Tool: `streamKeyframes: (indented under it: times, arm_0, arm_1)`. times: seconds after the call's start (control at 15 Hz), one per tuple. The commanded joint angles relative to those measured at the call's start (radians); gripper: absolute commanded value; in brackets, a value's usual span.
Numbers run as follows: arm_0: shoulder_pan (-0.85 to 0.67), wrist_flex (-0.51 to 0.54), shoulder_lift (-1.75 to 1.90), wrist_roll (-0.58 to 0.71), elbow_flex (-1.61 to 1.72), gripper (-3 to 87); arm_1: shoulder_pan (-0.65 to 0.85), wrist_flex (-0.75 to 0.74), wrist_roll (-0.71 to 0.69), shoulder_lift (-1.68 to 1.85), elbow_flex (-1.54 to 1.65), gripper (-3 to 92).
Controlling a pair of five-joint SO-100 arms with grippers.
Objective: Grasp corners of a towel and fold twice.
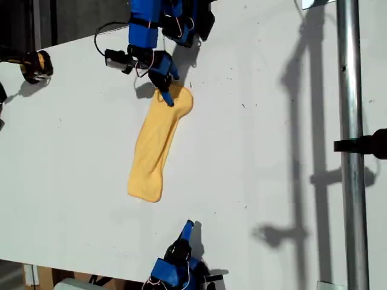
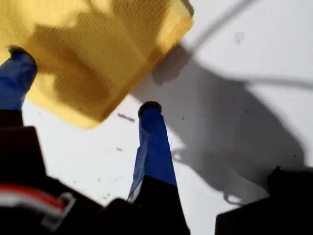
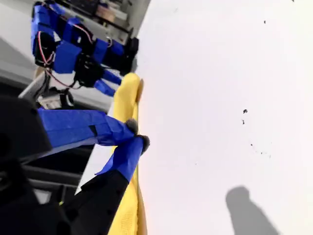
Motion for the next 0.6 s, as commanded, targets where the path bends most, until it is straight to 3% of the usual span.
streamKeyframes:
  times: [0.0,0.33,0.47,0.53]
  arm_0:
    - [0.0,0.003,0.008,-0.023,-0.005,-0.6]
    - [0.009,0.005,0.008,-0.032,0.006,-0.6]
    - [0.012,0.005,0.008,-0.031,0.003,-0.6]
    - [0.017,0.006,0.008,-0.031,0.002,-0.6]
  arm_1:
    - [0.049,-0.103,-0.046,-0.242,-0.166,43.1]
    - [0.137,-0.256,-0.152,-0.339,-0.244,34.6]
    - [0.184,-0.305,-0.183,-0.345,-0.25,4.9]
    - [0.215,-0.259,-0.229,-0.362,-0.29,2.5]
